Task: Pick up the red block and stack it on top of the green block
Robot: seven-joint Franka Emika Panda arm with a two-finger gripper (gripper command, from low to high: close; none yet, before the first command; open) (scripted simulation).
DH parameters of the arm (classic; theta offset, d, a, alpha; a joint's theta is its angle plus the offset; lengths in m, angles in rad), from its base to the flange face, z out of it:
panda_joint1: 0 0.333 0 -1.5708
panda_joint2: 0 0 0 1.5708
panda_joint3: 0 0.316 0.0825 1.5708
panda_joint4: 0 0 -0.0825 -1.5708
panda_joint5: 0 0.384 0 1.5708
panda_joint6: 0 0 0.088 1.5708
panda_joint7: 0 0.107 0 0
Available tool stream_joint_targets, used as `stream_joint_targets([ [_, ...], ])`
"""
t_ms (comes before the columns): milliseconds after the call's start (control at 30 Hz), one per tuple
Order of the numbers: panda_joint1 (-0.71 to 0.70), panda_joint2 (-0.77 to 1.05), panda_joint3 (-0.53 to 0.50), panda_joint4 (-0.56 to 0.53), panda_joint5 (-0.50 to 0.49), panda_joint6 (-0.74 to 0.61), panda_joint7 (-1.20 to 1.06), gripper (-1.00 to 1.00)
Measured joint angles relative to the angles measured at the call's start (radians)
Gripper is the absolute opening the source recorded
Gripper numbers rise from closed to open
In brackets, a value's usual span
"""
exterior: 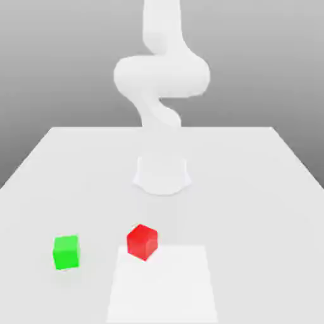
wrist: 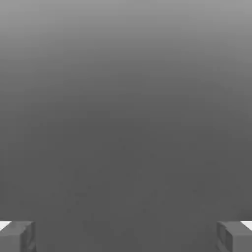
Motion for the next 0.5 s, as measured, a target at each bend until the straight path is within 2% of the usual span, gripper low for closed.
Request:
stream_joint_targets([
  [500,-0.133,0.443,0.042,-0.513,0.019,0.371,0.301,0.0],
])
